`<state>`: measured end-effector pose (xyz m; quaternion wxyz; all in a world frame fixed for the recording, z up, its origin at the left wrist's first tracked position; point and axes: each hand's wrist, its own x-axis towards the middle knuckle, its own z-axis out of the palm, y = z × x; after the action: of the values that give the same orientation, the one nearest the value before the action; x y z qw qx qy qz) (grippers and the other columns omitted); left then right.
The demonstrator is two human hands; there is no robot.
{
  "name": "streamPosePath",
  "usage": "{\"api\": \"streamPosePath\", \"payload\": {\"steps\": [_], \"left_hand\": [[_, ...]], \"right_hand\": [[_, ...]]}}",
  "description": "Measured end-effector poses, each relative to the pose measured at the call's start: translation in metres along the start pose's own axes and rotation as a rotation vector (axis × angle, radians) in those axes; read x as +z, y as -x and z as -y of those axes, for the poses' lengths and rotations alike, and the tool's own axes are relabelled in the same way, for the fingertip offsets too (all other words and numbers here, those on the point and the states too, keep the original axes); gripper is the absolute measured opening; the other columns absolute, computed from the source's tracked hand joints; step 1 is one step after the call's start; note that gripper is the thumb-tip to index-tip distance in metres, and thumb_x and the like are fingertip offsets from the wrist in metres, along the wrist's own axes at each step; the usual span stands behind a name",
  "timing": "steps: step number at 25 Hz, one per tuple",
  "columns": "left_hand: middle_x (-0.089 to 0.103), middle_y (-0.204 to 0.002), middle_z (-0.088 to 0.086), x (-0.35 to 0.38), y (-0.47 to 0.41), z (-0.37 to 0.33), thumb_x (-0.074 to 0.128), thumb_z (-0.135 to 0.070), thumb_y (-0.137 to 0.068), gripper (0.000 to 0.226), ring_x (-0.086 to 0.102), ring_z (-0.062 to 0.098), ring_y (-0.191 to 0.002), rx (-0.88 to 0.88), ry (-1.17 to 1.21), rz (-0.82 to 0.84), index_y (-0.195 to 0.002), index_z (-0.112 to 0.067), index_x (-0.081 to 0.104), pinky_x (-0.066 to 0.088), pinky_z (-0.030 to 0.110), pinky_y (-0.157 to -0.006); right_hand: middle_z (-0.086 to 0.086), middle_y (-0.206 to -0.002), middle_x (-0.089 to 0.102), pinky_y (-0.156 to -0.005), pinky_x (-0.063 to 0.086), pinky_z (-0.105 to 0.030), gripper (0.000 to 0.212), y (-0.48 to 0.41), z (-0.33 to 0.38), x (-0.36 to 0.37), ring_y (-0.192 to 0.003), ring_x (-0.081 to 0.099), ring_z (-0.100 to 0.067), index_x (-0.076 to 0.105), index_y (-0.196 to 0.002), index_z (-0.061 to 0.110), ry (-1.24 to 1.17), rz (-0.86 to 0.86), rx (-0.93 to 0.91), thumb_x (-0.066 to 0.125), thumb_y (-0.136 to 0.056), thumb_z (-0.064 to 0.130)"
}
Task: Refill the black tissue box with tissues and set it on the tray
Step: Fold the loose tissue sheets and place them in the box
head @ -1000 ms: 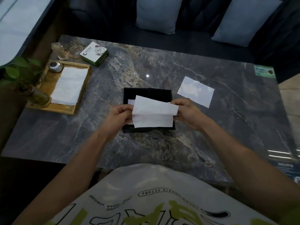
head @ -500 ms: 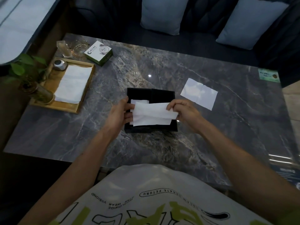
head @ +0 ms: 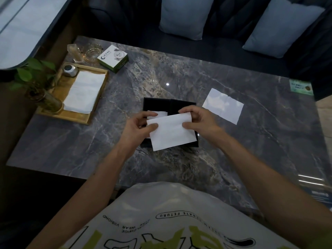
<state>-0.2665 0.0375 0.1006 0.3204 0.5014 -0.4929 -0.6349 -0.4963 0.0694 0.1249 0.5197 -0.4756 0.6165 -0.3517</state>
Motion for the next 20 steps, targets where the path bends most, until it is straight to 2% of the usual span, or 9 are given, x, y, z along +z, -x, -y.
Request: {"api": "streamPosePath", "payload": {"steps": [3,6,8,11,14,16,20], "left_hand": [[0.073,-0.091,0.012,-0.006,0.001,0.001,0.075,-0.015,-0.082,0.034,0.069,0.017,-0.087,-0.024,-0.064,0.106,-0.114,-0.022,0.068,0.057,0.030,-0.073],[0.077,-0.088,0.003,-0.007,-0.002,0.000,0.076,-0.023,-0.081,0.023,0.072,0.018,-0.087,-0.003,-0.232,0.203,-0.104,-0.020,0.074,0.056,0.029,-0.076],[0.077,-0.088,-0.001,-0.005,-0.001,-0.001,0.072,-0.019,-0.084,0.014,0.072,0.014,-0.083,-0.004,-0.237,0.225,-0.097,-0.013,0.075,0.057,0.026,-0.072],[0.075,-0.075,-0.010,-0.003,0.003,0.006,0.066,-0.010,-0.088,0.006,0.069,0.003,-0.069,-0.015,-0.112,0.131,-0.088,-0.010,0.072,0.053,0.016,-0.061],[0.074,-0.073,-0.007,-0.003,0.004,0.018,0.064,-0.007,-0.089,0.006,0.068,0.005,-0.067,-0.049,0.004,0.032,-0.089,-0.004,0.070,0.053,0.018,-0.060],[0.074,-0.071,-0.009,-0.002,0.003,0.026,0.065,-0.007,-0.089,0.006,0.069,0.004,-0.066,-0.099,0.009,-0.012,-0.086,-0.009,0.069,0.053,0.019,-0.058],[0.074,-0.071,-0.007,-0.001,-0.002,0.038,0.066,-0.010,-0.089,0.011,0.070,0.006,-0.066,-0.186,-0.018,-0.078,-0.082,-0.018,0.068,0.052,0.021,-0.055]], "right_hand": [[0.004,-0.092,0.069,-0.070,0.049,-0.016,0.041,-0.001,0.003,0.003,-0.081,0.064,-0.002,0.062,-0.110,0.023,0.087,0.114,0.011,0.064,-0.083,-0.008],[-0.008,-0.092,0.073,-0.071,0.049,-0.023,0.043,-0.005,0.005,0.008,-0.081,0.064,-0.009,0.061,-0.107,0.029,0.139,0.187,0.013,0.065,-0.082,-0.005],[-0.012,-0.096,0.074,-0.075,0.051,-0.025,0.039,-0.007,0.005,0.012,-0.087,0.067,-0.014,0.061,-0.111,0.024,0.082,0.163,0.026,0.068,-0.082,-0.002],[-0.010,-0.102,0.072,-0.079,0.056,-0.030,0.038,-0.008,-0.001,0.017,-0.096,0.069,-0.020,0.060,-0.116,0.015,-0.098,0.166,0.163,0.073,-0.083,0.004],[-0.016,-0.112,0.068,-0.083,0.059,-0.037,0.031,-0.006,-0.015,0.021,-0.103,0.068,-0.026,0.059,-0.114,0.003,-0.244,0.201,0.290,0.069,-0.085,0.001],[-0.017,-0.112,0.069,-0.079,0.060,-0.035,0.032,-0.007,-0.020,0.026,-0.100,0.070,-0.025,0.058,-0.116,-0.003,-0.297,0.151,0.326,0.068,-0.086,-0.001],[-0.011,-0.105,0.071,-0.072,0.062,-0.033,0.024,-0.016,-0.026,0.037,-0.091,0.072,-0.020,0.059,-0.110,0.003,-0.289,0.020,0.370,0.066,-0.087,-0.001]]}}
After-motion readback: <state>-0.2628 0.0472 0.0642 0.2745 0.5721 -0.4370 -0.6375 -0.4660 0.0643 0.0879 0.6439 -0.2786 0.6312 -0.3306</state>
